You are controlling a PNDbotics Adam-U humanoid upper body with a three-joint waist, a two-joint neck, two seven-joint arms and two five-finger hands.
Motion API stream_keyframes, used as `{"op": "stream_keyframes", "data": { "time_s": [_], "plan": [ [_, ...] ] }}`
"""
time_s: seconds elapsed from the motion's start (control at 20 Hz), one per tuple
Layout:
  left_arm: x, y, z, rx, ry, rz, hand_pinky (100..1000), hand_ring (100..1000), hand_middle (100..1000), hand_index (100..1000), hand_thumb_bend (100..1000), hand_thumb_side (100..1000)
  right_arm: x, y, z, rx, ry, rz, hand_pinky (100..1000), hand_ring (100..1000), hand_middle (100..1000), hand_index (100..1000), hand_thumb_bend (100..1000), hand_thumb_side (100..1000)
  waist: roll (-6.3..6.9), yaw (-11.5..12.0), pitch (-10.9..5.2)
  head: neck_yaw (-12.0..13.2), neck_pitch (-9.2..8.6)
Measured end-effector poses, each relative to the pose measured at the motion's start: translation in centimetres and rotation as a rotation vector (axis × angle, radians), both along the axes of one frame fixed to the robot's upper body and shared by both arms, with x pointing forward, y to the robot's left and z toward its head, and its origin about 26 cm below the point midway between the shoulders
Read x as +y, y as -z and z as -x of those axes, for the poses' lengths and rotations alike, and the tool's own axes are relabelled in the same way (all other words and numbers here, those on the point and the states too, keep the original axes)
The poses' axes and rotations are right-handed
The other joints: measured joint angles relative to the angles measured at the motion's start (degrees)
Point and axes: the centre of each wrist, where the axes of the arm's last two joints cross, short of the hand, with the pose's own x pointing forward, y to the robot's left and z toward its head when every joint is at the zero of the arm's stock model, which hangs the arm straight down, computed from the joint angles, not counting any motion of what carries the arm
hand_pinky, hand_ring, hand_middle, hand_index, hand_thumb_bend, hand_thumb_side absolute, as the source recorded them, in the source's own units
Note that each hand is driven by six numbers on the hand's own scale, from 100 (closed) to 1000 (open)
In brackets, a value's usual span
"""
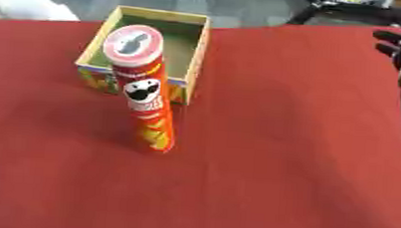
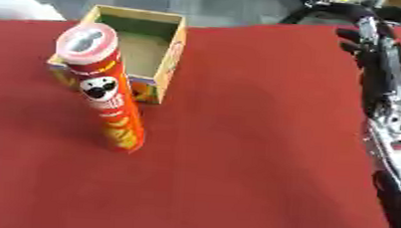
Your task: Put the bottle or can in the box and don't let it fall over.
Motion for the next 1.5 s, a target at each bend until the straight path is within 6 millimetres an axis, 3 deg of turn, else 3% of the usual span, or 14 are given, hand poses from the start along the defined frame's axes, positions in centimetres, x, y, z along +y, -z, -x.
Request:
{"op": "stream_keyframes", "data": {
  "time_s": [1.5],
  "plan": [
    [-4.5, 1.2, -0.8, 0.181, 0.241, -0.143, 982, 844, 804, 899, 673, 658, 0.2, 0.1, 0.0, 0.005, -0.011, 0.002, 895, 853, 915, 901, 100, 896, -0.08, -0.31, -0.06, 0.55, 0.12]
  ]
}}
